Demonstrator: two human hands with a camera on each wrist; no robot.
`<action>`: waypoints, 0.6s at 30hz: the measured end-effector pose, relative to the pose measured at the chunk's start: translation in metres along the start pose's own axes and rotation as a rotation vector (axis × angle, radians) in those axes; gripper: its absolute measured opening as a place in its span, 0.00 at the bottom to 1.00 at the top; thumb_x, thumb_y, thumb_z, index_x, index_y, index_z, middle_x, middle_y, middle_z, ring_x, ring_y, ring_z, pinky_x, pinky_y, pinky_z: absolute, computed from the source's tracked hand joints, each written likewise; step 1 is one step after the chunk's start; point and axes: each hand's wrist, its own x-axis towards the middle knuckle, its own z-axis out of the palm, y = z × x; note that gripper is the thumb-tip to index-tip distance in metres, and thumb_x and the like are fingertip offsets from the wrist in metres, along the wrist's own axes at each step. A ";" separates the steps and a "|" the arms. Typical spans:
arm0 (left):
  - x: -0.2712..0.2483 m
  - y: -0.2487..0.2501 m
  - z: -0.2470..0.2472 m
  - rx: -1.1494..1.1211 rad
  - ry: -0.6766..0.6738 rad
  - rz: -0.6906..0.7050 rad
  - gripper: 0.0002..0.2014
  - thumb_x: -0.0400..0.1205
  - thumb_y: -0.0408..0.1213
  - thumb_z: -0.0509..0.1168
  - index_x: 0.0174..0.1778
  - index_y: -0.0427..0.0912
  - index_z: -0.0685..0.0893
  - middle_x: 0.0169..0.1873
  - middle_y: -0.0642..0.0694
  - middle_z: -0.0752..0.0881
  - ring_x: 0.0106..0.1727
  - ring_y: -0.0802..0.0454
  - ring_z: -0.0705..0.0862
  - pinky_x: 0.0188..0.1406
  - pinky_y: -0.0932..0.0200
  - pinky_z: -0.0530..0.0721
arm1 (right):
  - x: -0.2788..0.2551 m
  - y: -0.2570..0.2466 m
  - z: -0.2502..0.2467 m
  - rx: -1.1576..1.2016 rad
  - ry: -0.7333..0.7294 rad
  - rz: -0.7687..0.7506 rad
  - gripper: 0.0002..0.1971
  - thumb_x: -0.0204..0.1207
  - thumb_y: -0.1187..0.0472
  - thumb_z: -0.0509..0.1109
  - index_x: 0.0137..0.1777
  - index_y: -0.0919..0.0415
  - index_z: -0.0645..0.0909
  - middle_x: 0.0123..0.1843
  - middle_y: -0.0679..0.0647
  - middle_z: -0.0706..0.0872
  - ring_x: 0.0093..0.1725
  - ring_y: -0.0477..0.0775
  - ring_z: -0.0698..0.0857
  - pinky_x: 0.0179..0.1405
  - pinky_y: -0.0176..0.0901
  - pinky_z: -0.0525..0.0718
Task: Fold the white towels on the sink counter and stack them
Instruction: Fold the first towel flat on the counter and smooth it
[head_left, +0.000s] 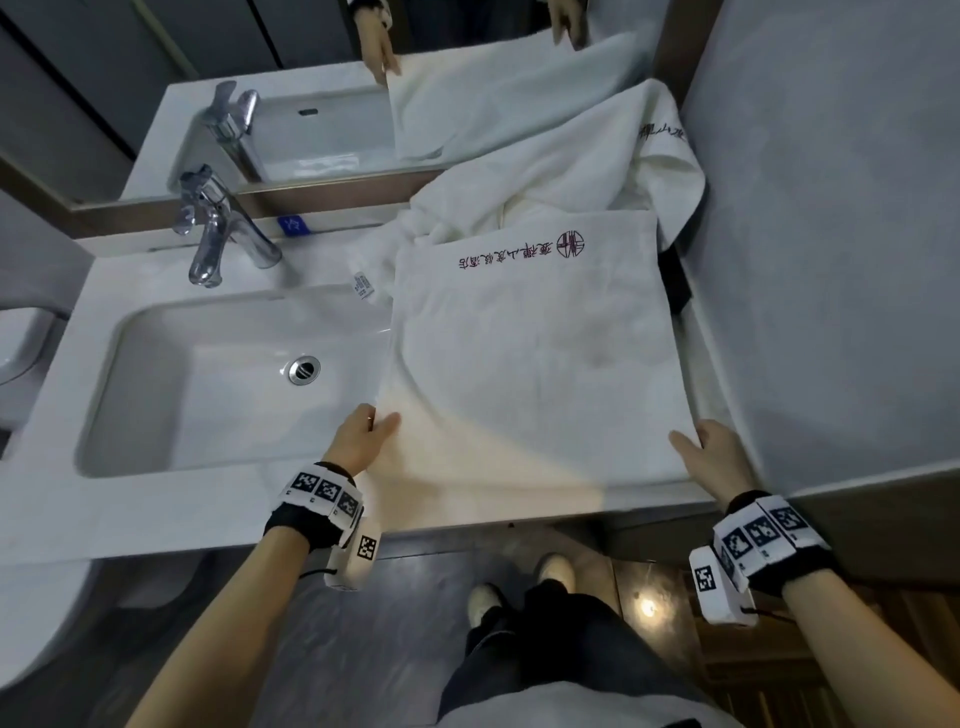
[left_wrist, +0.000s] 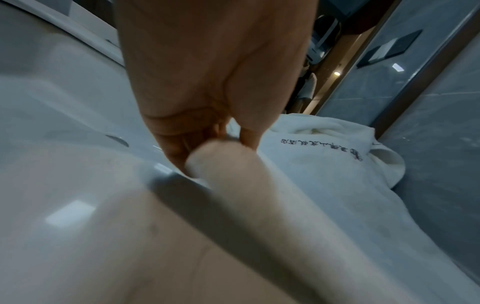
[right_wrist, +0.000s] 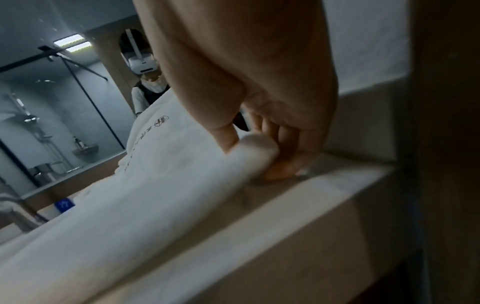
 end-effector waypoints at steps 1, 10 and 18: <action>-0.002 -0.003 0.001 -0.019 0.023 0.005 0.14 0.84 0.45 0.61 0.42 0.38 0.69 0.38 0.46 0.73 0.42 0.46 0.73 0.36 0.56 0.69 | -0.004 0.001 0.000 0.020 0.023 -0.012 0.09 0.79 0.59 0.66 0.39 0.63 0.75 0.39 0.57 0.80 0.44 0.60 0.79 0.40 0.48 0.74; -0.029 -0.025 0.001 -0.170 -0.010 0.188 0.07 0.82 0.30 0.62 0.51 0.44 0.71 0.42 0.44 0.81 0.42 0.47 0.78 0.35 0.65 0.75 | -0.038 0.012 -0.003 0.066 0.065 -0.140 0.14 0.80 0.74 0.55 0.55 0.55 0.74 0.65 0.59 0.78 0.60 0.59 0.78 0.56 0.42 0.70; -0.052 -0.047 -0.014 -0.144 -0.119 0.452 0.32 0.70 0.06 0.53 0.56 0.46 0.82 0.57 0.42 0.82 0.55 0.47 0.82 0.48 0.77 0.80 | -0.063 0.020 -0.013 -0.003 -0.087 -0.169 0.28 0.71 0.86 0.58 0.57 0.54 0.80 0.70 0.58 0.78 0.73 0.57 0.72 0.72 0.42 0.66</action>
